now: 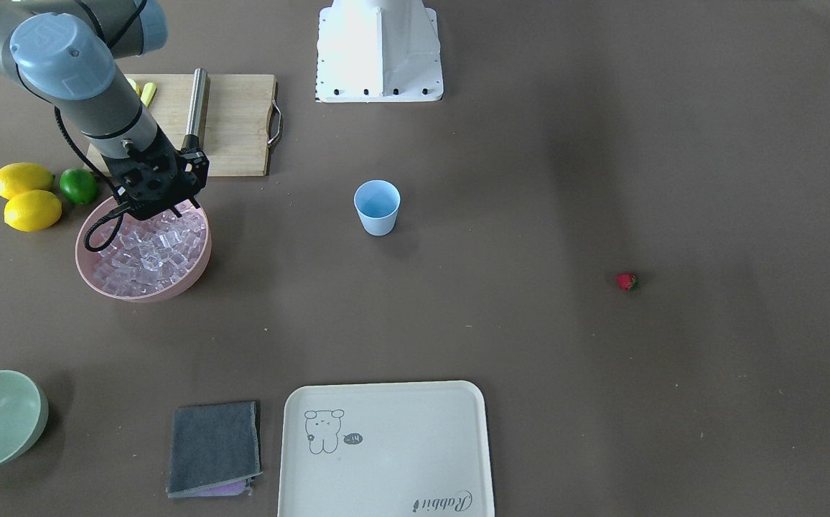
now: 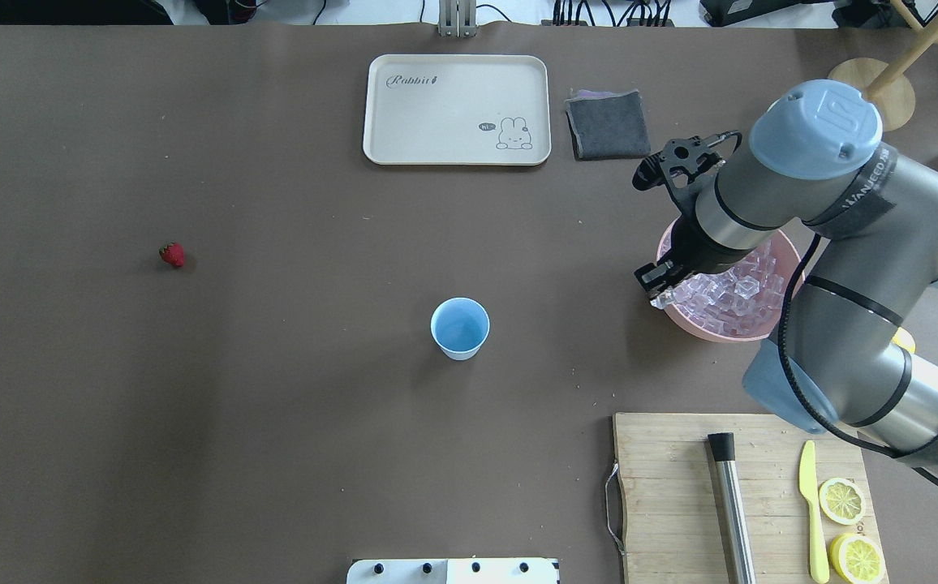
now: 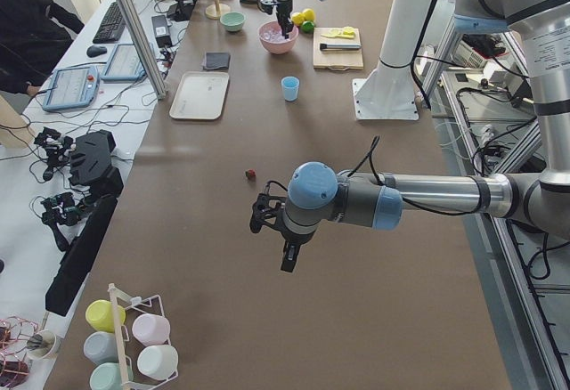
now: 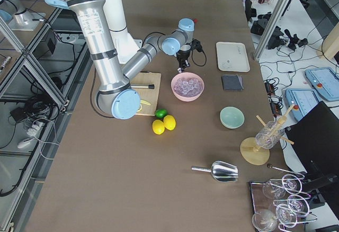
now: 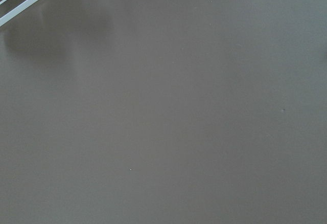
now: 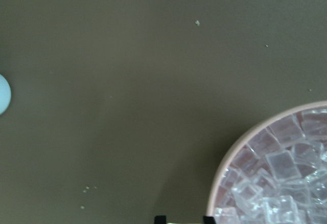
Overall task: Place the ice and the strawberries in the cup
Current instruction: 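Carry the ice cube over the blue cup and release it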
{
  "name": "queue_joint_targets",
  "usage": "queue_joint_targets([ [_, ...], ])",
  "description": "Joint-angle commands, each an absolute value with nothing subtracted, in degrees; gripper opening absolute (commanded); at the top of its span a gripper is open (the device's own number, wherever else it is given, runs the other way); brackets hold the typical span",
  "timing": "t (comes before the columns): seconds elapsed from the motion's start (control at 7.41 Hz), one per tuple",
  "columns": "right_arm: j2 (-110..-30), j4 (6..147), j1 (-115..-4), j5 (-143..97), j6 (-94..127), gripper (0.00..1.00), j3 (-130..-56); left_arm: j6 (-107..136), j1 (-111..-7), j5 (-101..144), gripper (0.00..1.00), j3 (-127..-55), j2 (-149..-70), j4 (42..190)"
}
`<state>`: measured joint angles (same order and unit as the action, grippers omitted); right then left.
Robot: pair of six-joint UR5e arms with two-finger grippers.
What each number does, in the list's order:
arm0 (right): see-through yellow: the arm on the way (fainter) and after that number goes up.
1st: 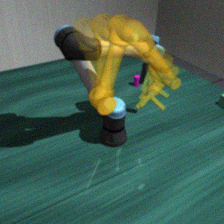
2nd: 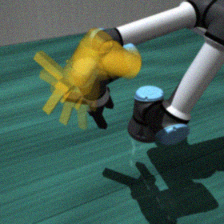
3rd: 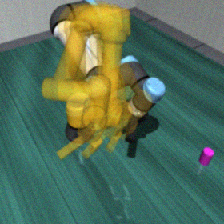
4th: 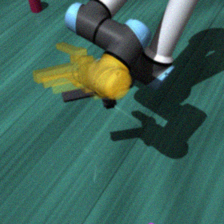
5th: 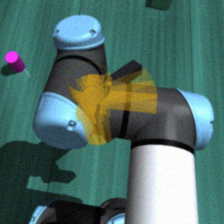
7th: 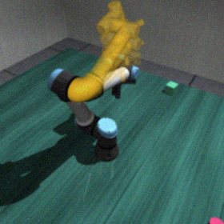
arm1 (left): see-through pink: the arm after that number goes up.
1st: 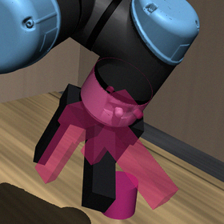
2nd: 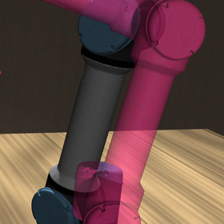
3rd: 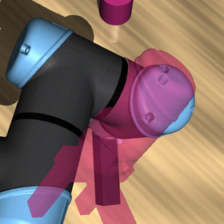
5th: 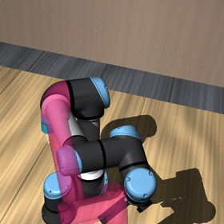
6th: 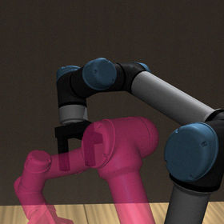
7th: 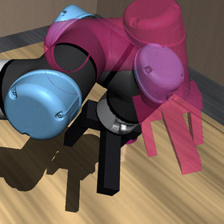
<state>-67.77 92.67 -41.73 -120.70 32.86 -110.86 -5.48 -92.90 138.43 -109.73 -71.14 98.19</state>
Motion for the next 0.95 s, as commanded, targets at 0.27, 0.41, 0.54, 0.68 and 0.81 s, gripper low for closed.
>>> queue_joint_targets([
  [0.27,-54.5,92.1,-33.9,-117.9,49.8,0.0,-105.0,-5.4,-92.9,138.8,0.98,-109.4,-71.2,98.0],
  [0.41,-52.1,92.0,-31.7,-116.3,52.8,0.0,-103.4,-5.4,-92.9,138.8,0.98,-109.4,-71.2,97.9],
  [0.54,-48.8,92.0,-30.0,-115.0,55.9,0.0,-100.8,-5.5,-92.9,138.9,0.98,-109.4,-71.1,97.9],
  [0.68,-48.4,91.9,-28.6,-113.0,56.6,0.0,-100.2,-5.5,-92.9,139.1,0.98,-109.3,-71.1,97.9],
  [0.81,-47.8,90.9,-27.8,-112.1,56.7,0.0,-99.0,-5.5,-92.9,139.1,0.98,-109.2,-71.1,97.9],
])
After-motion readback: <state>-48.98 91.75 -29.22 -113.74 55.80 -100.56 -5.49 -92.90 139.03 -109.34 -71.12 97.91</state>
